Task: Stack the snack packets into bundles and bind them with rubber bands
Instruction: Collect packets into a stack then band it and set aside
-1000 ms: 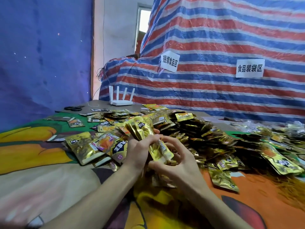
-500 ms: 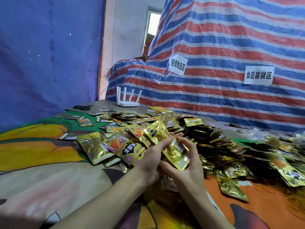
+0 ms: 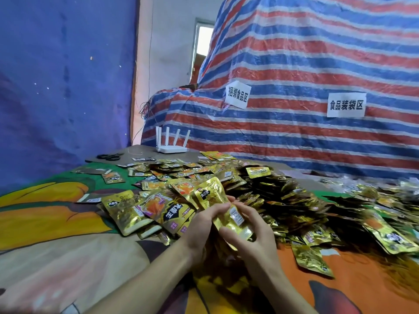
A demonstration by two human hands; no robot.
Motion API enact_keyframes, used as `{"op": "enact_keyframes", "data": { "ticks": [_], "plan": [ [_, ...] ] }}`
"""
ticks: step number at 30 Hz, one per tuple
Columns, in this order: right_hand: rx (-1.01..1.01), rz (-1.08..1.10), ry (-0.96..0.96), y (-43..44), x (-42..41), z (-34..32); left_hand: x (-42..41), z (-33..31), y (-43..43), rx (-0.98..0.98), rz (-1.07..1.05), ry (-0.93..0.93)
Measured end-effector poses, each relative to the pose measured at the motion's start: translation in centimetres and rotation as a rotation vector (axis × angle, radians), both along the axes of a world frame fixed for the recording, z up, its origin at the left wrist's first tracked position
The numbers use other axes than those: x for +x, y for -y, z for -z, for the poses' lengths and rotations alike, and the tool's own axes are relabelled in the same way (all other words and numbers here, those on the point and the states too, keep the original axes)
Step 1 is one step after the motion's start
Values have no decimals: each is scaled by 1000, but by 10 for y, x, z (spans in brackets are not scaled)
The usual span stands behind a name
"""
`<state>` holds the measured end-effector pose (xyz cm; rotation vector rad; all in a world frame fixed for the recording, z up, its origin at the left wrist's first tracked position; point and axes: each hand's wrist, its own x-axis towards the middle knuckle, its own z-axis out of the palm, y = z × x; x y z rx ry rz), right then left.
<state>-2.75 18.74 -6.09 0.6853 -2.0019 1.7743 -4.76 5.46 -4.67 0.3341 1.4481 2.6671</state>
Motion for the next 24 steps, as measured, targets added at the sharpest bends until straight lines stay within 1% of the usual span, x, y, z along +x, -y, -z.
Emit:
{"op": "enact_keyframes", "data": {
  "ticks": [3,7,9,11,13,15,18,21,24],
  "plan": [
    [15,18,59,-2,0,-1,0,0,1,-14,32,7],
    [19,16,138,-3,-3,2,1,4,1,-133,44,0],
    [-7,-9,170,-5,-4,2,2,6,0,-187,-45,-21],
    [-43,-11,160,-5,-3,2,3,5,-2,-159,-173,-53],
    [-66,23,135,-6,-3,-6,3,2,-2,-110,-289,-76],
    [-63,87,114,-7,-9,-23,2,-3,-1,-135,-397,-76],
    [71,251,21,-13,-35,-65,-5,-13,6,-234,-494,-111],
    [226,400,-56,-16,-81,-111,-15,-24,21,-302,-472,-194],
    [333,540,-49,-8,-132,-140,-23,-32,41,-404,-457,-291]
  ]
}}
